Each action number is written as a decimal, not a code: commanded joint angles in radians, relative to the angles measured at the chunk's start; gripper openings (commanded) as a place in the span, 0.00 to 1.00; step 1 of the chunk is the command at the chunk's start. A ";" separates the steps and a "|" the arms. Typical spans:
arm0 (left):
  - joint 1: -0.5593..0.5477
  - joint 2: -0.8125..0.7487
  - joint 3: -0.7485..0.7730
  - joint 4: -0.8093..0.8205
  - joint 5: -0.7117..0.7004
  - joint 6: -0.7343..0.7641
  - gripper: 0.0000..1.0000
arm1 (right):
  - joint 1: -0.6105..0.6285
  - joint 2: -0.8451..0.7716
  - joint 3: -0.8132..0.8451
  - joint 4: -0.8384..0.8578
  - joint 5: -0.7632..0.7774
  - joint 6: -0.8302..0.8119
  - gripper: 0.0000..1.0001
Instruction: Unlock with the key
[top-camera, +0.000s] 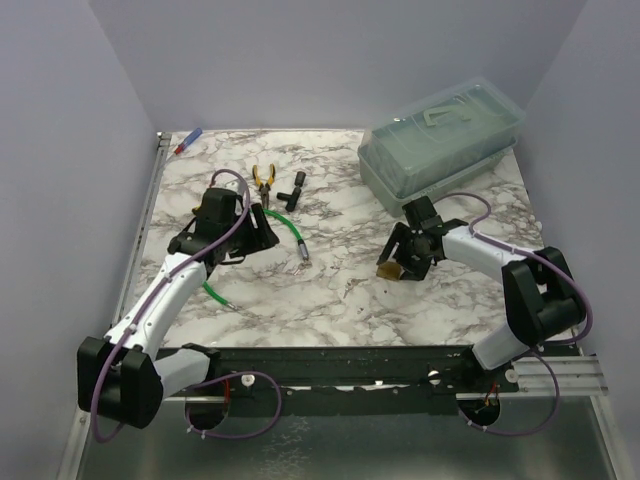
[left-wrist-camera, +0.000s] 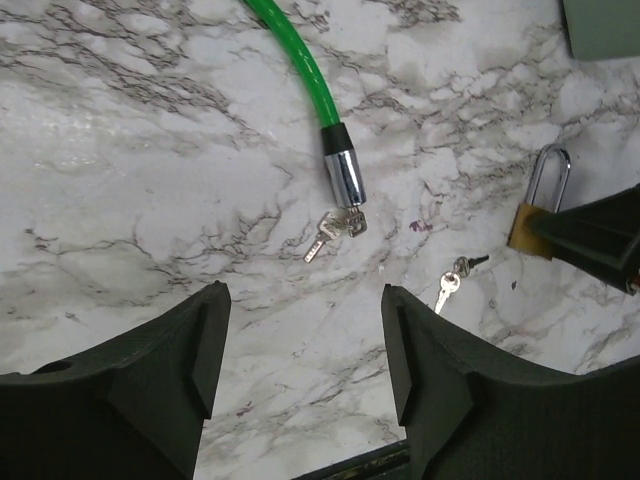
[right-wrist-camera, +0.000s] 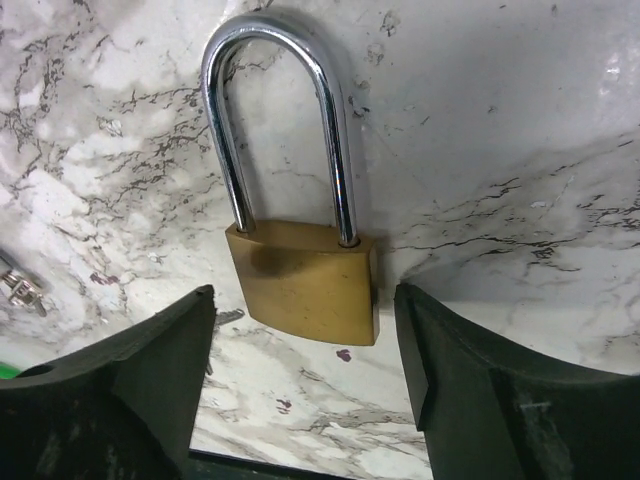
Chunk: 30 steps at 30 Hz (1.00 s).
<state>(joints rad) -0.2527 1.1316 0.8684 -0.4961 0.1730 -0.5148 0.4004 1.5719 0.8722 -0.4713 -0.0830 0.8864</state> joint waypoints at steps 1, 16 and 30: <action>-0.103 0.018 -0.039 0.055 -0.013 -0.001 0.66 | 0.007 -0.034 0.018 0.000 -0.017 -0.005 0.80; -0.534 0.306 0.107 0.095 -0.156 0.160 0.67 | 0.007 -0.303 -0.007 -0.087 0.047 -0.075 0.85; -0.676 0.684 0.345 0.088 -0.287 0.319 0.68 | 0.006 -0.496 -0.055 -0.145 0.077 -0.096 0.85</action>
<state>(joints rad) -0.9092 1.7737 1.1622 -0.4065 -0.0582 -0.2680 0.4004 1.1084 0.8345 -0.5705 -0.0353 0.8104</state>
